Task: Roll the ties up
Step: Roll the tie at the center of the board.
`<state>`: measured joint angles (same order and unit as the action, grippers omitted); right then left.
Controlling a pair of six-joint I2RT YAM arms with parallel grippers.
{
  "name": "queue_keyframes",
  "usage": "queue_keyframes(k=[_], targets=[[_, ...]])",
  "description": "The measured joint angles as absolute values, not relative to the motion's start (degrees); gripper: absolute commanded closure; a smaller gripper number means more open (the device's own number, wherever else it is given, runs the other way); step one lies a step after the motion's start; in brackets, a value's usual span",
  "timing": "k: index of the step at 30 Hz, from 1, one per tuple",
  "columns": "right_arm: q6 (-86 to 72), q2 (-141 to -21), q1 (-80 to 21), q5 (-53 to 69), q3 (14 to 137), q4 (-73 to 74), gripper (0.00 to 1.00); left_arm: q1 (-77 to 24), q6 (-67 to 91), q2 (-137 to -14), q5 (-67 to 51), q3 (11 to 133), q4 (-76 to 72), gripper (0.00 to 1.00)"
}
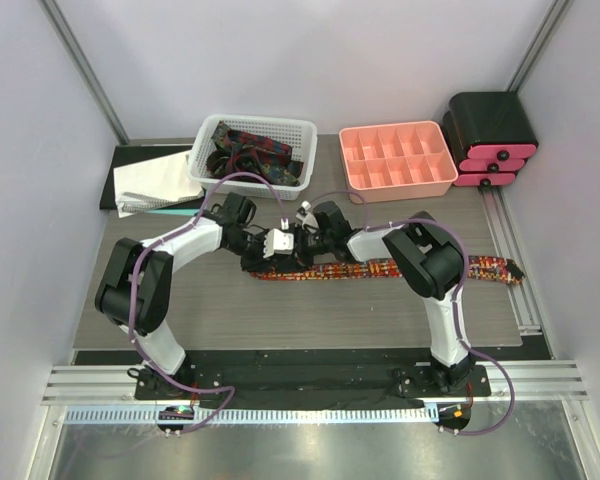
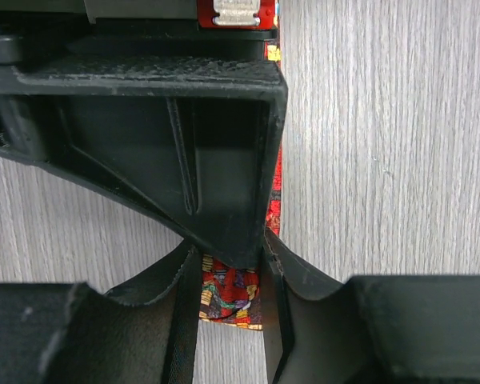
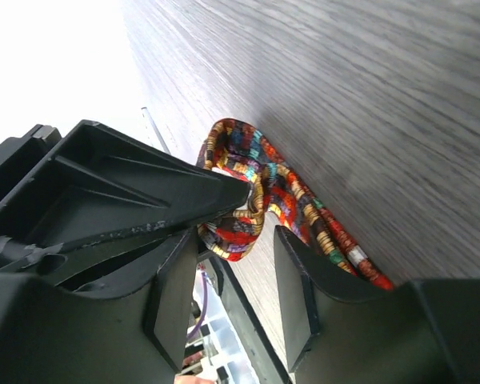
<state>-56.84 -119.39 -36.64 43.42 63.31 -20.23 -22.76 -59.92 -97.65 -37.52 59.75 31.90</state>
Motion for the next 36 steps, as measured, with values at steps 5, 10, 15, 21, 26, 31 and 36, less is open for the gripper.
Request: queue_keyframes(k=[5, 10, 15, 21, 26, 31, 36], targets=[[-57.5, -120.1, -36.8, 43.4, 63.4, -20.4, 0.84, -22.9, -59.8, -97.6, -37.3, 59.6, 31.9, 0.66], [-56.7, -120.2, -36.8, 42.9, 63.9, -19.4, 0.94, -22.9, -59.2, -97.6, -37.1, 59.5, 31.6, 0.53], [-54.8, -120.2, -36.4, 42.5, 63.9, -16.8, 0.99, -20.9, -59.2, -97.4, -37.1, 59.5, 32.2, 0.39], [-52.4, -120.2, -35.8, 41.9, 64.1, -13.8, 0.99, -17.3, -62.2, -97.0, -36.7, 59.5, 34.9, 0.36], [-51.2, -120.3, -35.7, 41.0, 64.3, -11.8, 0.99, -17.3, -63.8, -97.0, -36.7, 59.4, 36.0, 0.39], [-50.6, -120.6, -35.7, 40.8, 64.9, -10.7, 0.99, -17.9, -64.6, -97.0, -36.7, 59.4, 36.5, 0.44], [-50.5, -120.9, -35.7, 41.0, 65.4, -10.5, 0.99, -19.2, -64.8, -97.6, -36.5, 59.4, 36.7, 0.59]])
